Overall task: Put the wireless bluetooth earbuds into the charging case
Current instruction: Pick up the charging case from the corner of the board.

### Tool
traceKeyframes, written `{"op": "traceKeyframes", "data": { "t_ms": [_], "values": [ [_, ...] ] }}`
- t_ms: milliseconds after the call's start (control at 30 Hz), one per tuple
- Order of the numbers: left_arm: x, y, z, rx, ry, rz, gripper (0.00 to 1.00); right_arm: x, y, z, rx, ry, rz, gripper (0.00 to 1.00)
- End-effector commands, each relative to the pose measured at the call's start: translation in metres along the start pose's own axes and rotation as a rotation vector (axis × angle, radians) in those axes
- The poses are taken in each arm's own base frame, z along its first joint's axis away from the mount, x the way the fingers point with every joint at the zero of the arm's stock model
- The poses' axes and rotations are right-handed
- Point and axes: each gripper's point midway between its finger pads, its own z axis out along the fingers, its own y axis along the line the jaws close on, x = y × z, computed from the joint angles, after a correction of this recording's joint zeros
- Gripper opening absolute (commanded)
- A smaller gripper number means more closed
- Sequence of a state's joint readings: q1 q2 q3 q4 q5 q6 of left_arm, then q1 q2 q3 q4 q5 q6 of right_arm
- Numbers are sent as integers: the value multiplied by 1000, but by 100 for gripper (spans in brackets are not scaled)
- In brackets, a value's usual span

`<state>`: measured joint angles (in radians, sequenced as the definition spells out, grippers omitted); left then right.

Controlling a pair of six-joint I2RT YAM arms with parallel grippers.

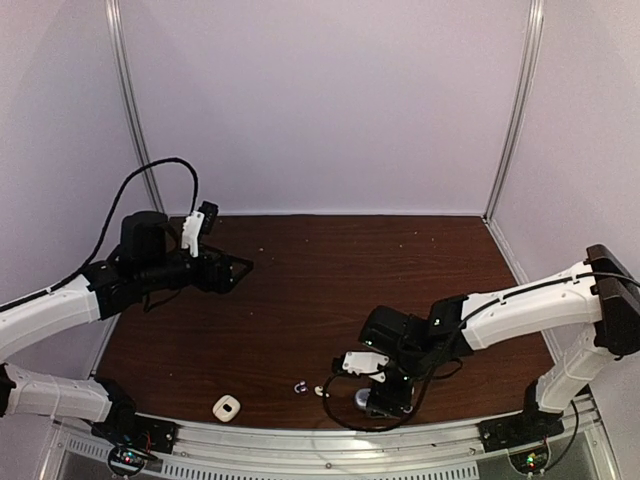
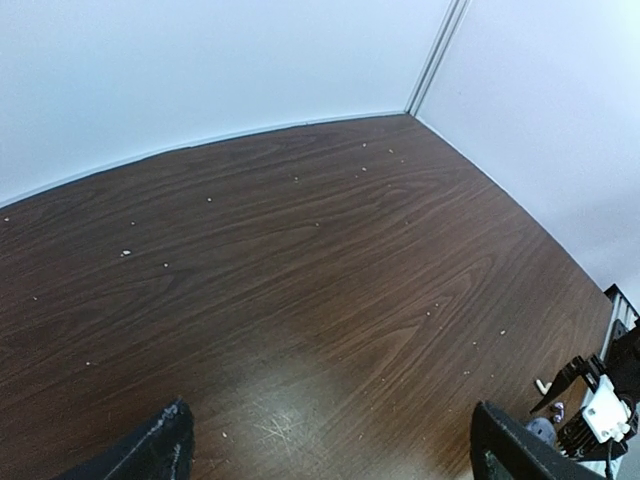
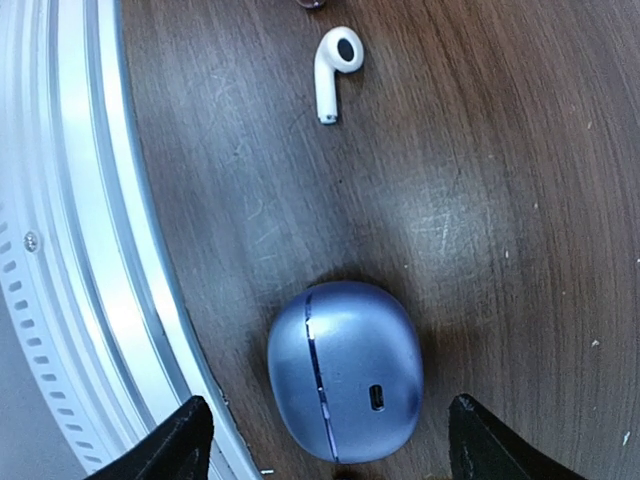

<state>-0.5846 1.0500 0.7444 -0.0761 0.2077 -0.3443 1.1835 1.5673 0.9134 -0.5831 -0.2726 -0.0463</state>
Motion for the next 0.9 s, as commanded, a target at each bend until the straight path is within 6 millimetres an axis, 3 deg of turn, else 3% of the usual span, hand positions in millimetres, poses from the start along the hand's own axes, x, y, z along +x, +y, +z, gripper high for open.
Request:
{"op": "traceKeyframes", "data": {
  "t_ms": [0, 633, 867],
  "values": [
    [-14, -16, -3, 79, -76, 40, 98, -7, -6, 0, 51, 7, -32, 80],
    [-14, -12, -2, 67, -98, 14, 98, -6, -18, 18, 122, 59, -53, 59],
    [-18, -2, -2, 10, -126, -9, 97, -26, -31, 9, 182, -27, 7, 45]
  ]
}}
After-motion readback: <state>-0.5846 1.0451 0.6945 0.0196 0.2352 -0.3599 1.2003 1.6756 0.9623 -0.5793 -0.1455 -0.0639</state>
